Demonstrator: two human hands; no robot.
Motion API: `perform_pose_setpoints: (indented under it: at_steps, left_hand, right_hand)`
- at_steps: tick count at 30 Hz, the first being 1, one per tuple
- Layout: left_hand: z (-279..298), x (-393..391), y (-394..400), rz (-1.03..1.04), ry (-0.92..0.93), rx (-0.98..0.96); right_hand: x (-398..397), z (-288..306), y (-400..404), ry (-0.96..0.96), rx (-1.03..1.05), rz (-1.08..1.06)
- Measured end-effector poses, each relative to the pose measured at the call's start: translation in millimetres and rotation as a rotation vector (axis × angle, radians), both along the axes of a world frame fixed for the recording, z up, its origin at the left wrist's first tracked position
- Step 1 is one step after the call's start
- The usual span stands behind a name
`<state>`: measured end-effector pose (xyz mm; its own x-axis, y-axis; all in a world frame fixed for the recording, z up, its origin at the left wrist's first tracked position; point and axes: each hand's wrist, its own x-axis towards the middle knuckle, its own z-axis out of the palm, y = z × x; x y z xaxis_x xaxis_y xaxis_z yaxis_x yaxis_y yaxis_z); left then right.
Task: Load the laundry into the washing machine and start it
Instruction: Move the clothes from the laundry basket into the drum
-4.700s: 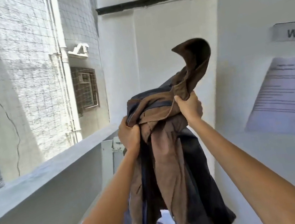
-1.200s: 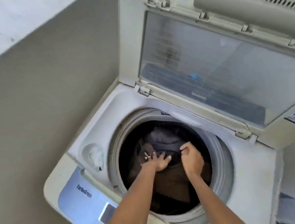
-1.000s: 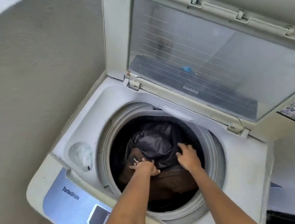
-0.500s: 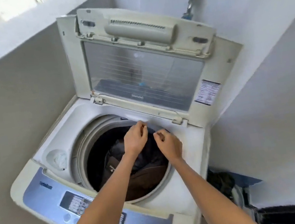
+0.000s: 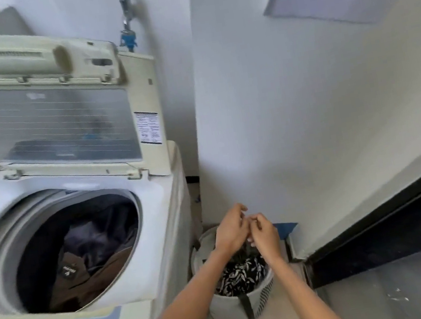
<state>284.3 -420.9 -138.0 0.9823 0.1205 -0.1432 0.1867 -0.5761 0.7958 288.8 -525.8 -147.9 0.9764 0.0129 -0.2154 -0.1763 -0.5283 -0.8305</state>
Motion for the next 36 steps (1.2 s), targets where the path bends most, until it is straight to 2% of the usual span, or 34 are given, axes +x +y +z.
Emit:
perform_pose_setpoints:
  at_steps: [5,11,14,17,20,23,24,26,28,30,32,36]
  left_hand:
    - [-114.7,-9.5,-23.0,0.011,0.248,0.029]
    - [-275.7,-3.2,-15.2,0.100,0.439,0.134]
    - [-340.9,11.8,-12.0,0.028,0.400,0.249]
    - [-387.2,36.1,-16.4,0.033,0.356,0.273]
    - [-420.1,54.6,-26.8,0.195,0.447,0.200]
    - [-436.1,61.7,-26.0,0.346,0.526,0.136]
    - [-438.2,60.2,-23.6,0.354,0.517,0.135]
    - [-431.9,54.4,-17.7,0.336,0.491,0.121]
    - [-414.9,48.8,-12.6,0.325,0.489,0.083]
    - [-390.3,46.0,-6.8,0.329,0.499,0.057]
    - [-363.1,46.9,-3.5,0.333,0.515,0.065]
    - [-291.4,51.4,0.7,0.378,0.481,0.062]
  right_hand:
    - [-10.8,-98.2,-39.6,0.244,-0.005,0.006]
    - [2.2,-237.5,-50.1,0.353,-0.127,-0.002]
    - [19.9,-304.7,-50.5,0.356,-0.154,-0.028]
    - [46.2,-359.9,-41.7,0.249,-0.267,-0.087]
    - [77.7,-391.2,-29.2,0.139,-0.557,-0.083]
    - [100.9,-408.2,-20.9,0.193,-0.602,-0.096]
    - [101.8,-410.5,-18.0,0.195,-0.559,-0.103]
    - [94.7,-401.5,-11.0,0.200,-0.297,-0.116]
    - [79.8,-376.7,-4.7,0.292,0.003,-0.112]
    - [68.2,-340.3,-2.0,0.339,0.173,-0.104]
    - [65.3,-290.6,-0.9,0.343,0.358,-0.148]
    - [85.6,-144.4,2.6,0.266,0.844,-0.187]
